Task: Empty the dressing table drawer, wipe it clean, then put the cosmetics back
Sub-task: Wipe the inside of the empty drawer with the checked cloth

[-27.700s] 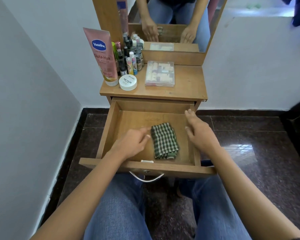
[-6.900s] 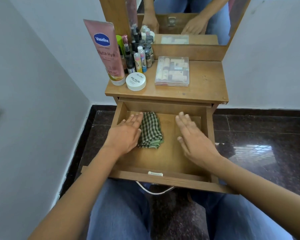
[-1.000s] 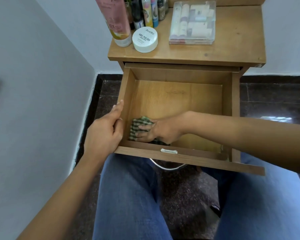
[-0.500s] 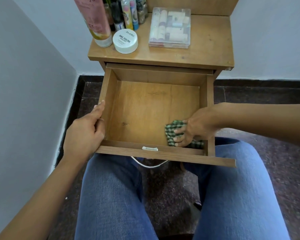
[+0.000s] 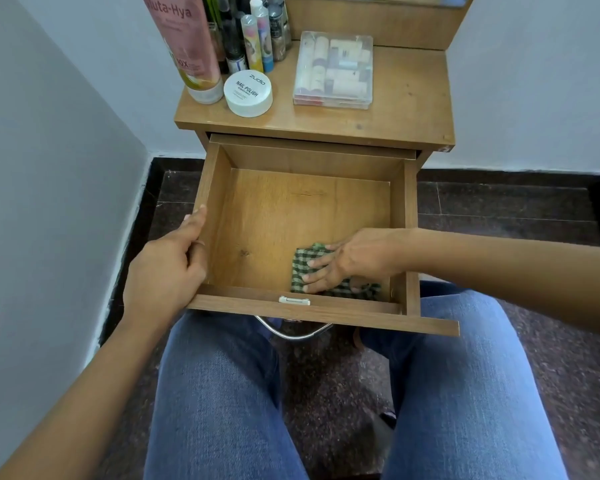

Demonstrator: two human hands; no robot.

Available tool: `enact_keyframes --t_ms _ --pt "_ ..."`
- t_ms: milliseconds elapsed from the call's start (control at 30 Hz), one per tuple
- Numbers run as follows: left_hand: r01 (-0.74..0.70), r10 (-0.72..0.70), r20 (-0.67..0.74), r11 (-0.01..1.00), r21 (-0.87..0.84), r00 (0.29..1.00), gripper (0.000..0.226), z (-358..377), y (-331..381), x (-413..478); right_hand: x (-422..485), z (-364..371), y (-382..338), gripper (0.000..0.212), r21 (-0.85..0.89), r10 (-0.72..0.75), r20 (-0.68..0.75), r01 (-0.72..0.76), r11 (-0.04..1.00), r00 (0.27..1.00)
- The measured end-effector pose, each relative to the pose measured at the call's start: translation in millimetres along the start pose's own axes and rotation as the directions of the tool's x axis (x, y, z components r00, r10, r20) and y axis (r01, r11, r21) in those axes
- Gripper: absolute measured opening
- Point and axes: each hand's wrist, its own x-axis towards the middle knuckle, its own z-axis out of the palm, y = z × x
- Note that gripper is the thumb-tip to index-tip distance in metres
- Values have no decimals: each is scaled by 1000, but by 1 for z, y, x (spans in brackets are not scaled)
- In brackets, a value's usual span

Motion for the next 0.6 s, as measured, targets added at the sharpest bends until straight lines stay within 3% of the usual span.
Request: enact_keyframes --t_ms 367,467,600 --pt "-25 25 3 999 30 1000 56 -3 2 -2 111 -53 -13 71 163 23 -197 10 987 980" --pt "-45 44 -12 997 -62 999 56 -5 1 -1 109 -49 -12 67 266 31 -221 30 963 975" --pt "-46 44 -21 990 -136 999 57 -5 -6 1 103 -40 -14 58 263 54 -284 24 964 957"
